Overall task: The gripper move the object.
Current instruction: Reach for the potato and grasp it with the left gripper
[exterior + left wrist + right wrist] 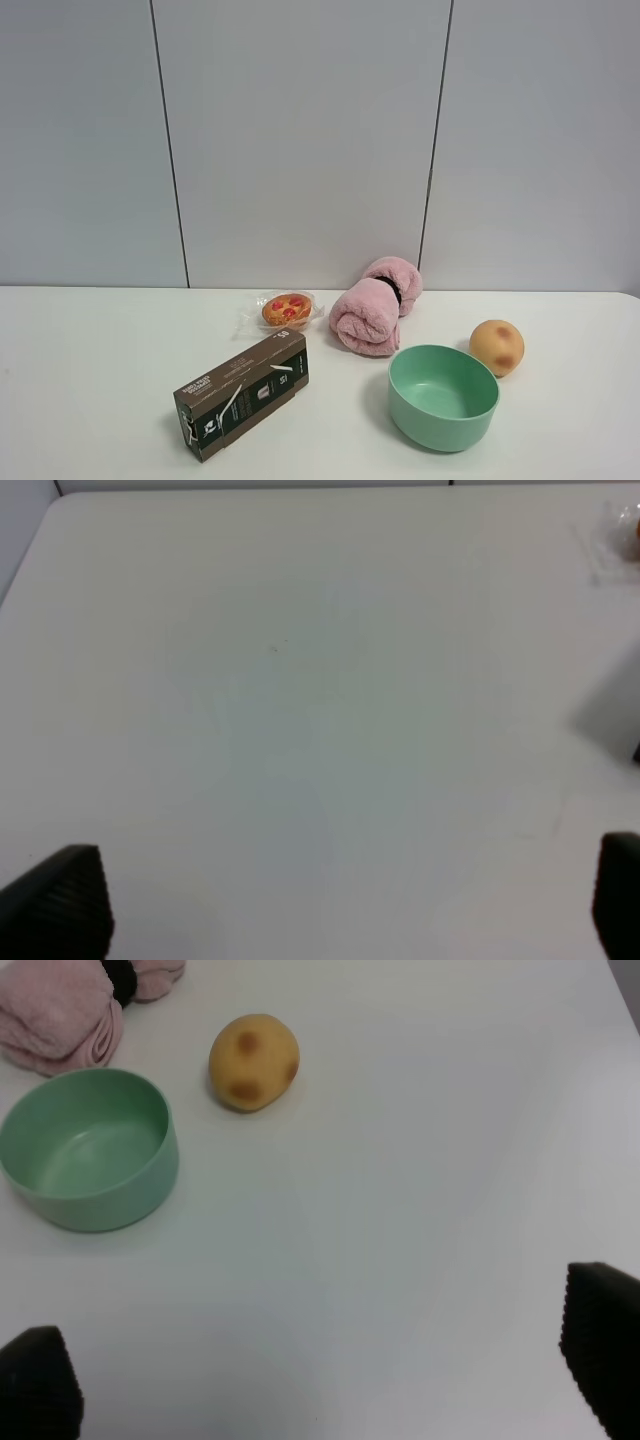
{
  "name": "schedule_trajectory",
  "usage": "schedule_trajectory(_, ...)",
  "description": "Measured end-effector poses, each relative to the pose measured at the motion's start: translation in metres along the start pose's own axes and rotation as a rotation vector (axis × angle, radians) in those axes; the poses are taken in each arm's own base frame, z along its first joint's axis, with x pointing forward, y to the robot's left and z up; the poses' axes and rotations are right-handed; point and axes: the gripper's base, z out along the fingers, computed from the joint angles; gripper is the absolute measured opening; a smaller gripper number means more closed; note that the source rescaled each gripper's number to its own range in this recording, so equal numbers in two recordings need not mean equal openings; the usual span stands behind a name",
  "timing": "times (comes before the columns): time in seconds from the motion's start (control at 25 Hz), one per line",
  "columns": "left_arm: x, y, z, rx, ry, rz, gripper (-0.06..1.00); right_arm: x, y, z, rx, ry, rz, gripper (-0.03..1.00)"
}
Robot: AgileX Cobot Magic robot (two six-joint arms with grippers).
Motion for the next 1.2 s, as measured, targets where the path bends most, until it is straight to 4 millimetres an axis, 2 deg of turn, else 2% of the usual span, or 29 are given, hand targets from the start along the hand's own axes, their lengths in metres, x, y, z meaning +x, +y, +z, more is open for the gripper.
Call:
schedule_trajectory(1.0,-0.001,-0.001,0.003,0.011,0.018,-0.007,1.00,0.000,0.000,0.000,0.000,0.000,0.000,1.00)
schedule_trajectory(1.12,-0.015,-0.003,0.009,0.041,0.071,-0.028,1.00,0.000,0.000,0.000,0.000,0.000,0.000,1.00)
schedule_trajectory(1.2,-0.036,-0.003,0.013,0.054,0.093,-0.039,1.00,0.000,0.000,0.000,0.000,0.000,0.000,1.00)
